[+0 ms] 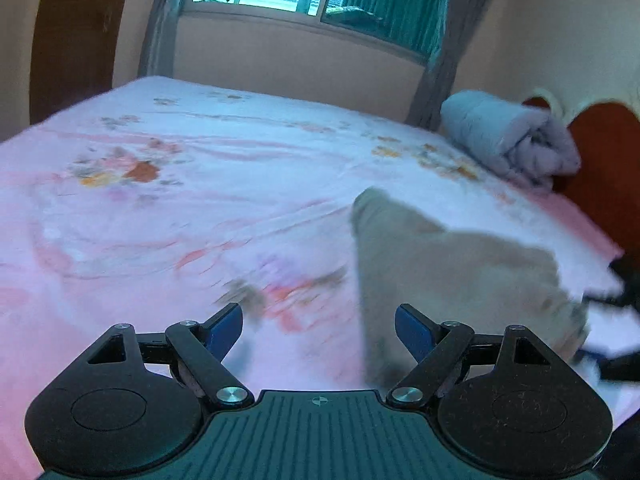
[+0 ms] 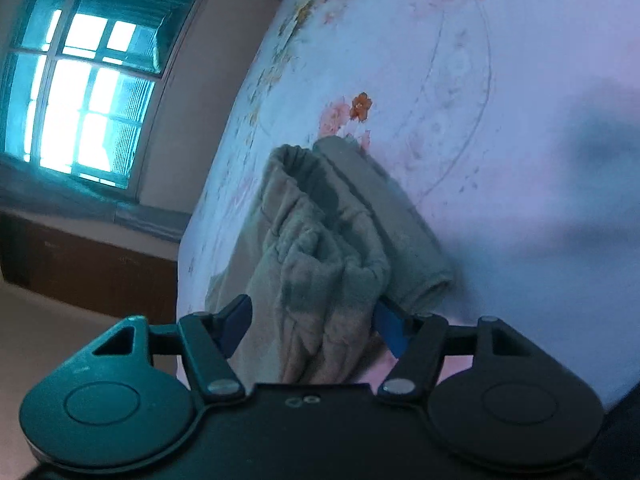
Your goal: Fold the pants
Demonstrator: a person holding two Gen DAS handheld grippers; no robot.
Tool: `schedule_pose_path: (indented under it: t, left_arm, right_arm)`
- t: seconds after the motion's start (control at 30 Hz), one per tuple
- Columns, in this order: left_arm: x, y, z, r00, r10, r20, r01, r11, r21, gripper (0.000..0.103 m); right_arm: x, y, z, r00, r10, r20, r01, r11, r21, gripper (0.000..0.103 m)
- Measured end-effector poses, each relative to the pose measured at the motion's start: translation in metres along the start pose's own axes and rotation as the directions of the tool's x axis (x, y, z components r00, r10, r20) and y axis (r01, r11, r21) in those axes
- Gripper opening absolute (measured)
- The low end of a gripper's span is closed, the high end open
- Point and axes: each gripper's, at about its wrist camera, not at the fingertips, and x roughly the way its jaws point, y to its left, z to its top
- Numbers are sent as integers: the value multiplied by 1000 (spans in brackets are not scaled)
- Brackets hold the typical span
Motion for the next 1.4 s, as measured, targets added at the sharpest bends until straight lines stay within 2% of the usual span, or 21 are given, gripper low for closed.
schedule_pose_path:
  t: [0.07, 0.13, 0.17, 0.2, 0.3, 0.4, 0.47, 0.5, 0.53, 0.57, 0.6, 0.63, 0.7, 0.8, 0.93, 1.0, 1.07, 1.2, 1.27, 1.33, 1.4]
  left_arm:
    - [-1, 2, -11, 1000, 22, -13, -21, 999, 48, 83]
    - [4, 0, -19, 999, 32, -33, -30, 997, 73, 83]
    - [6, 0, -21, 999, 26, -46, -23, 998, 67, 83]
    - [9, -1, -19, 998, 19, -56, -16, 998, 57, 83]
    - [8, 0, -15, 1000, 6, -22, -6, 1000, 18, 84]
    - [17, -2, -13, 999, -8, -37, 9, 1000, 14, 84]
    - [19, -9, -13, 999, -34, -37, 35, 998, 47, 84]
    - [22, -14, -13, 998, -48, -48, 52, 996, 75, 84]
    - [24, -23, -13, 996, -60, -67, 67, 990, 120, 84]
    - [26, -31, -13, 994, -72, -83, 85, 983, 160, 84]
    - [27, -40, -14, 992, -81, -98, 100, 973, 206, 84]
    - [28, -51, -16, 991, -78, -107, 103, 960, 260, 84]
    - [29, -68, -18, 991, -75, -110, 107, 938, 330, 84]
    - [37, -87, -16, 991, -60, -120, 100, 927, 361, 84]
    - [60, -97, -13, 990, 26, -142, 22, 945, 327, 84]
    - [65, -93, -12, 988, 105, -115, -71, 961, 268, 84]
    - [61, -80, -12, 986, 136, -92, -117, 975, 190, 84]
    - [54, -54, -15, 988, 102, -117, -99, 995, 34, 85]
    - [56, -48, -15, 987, 81, -139, -81, 997, 5, 86]
    - [56, -44, -15, 987, 56, -151, -58, 998, -11, 88]
    - [54, -40, -15, 986, 41, -161, -45, 999, -19, 88]
  right_arm:
    - [7, 5, 0, 999, -34, 3, 34, 999, -11, 60]
    - [14, 9, -1, 997, -79, 7, 79, 997, -24, 44]
    - [17, 12, -1, 996, -88, 14, 89, 995, -39, 31]
    - [17, 15, -1, 996, -79, 30, 81, 995, -57, 25]
    - [5, 41, -2, 997, 26, 72, -14, 987, -161, 22]
    - [-18, 54, -5, 981, 126, 145, -93, 973, -213, 22]
    - [-23, 41, -4, 976, 96, 195, -52, 975, -215, 23]
    - [-17, 25, 0, 981, 25, 193, 6, 987, -159, 23]
    - [-6, 1, 7, 987, -58, 152, 66, 997, -47, 23]
    - [2, -19, 10, 990, -94, 102, 89, 994, 57, 23]
    - [1, -33, 11, 993, -52, 108, 38, 991, 129, 23]
    - [-2, -32, 11, 993, -35, 116, 22, 993, 113, 24]
    - [-4, -17, 7, 992, -56, 115, 54, 998, 18, 25]
    - [-7, -9, 7, 993, -39, 109, 39, 999, -1, 26]
    - [-9, 0, 9, 995, -20, 97, 22, 1000, -22, 26]
    - [-12, -2, 10, 996, -25, 90, 26, 1000, -14, 26]
    - [-10, -3, 13, 996, -28, 86, 29, 1000, -6, 26]
    - [-10, 6, 9, 996, 9, 90, -4, 999, -50, 26]
    - [4, 0, 9, 994, -80, 75, 86, 993, -79, 25]
    - [11, -24, 12, 996, -74, 56, 75, 997, -11, 22]
    - [7, -30, 14, 998, -41, 51, 40, 999, 21, 25]
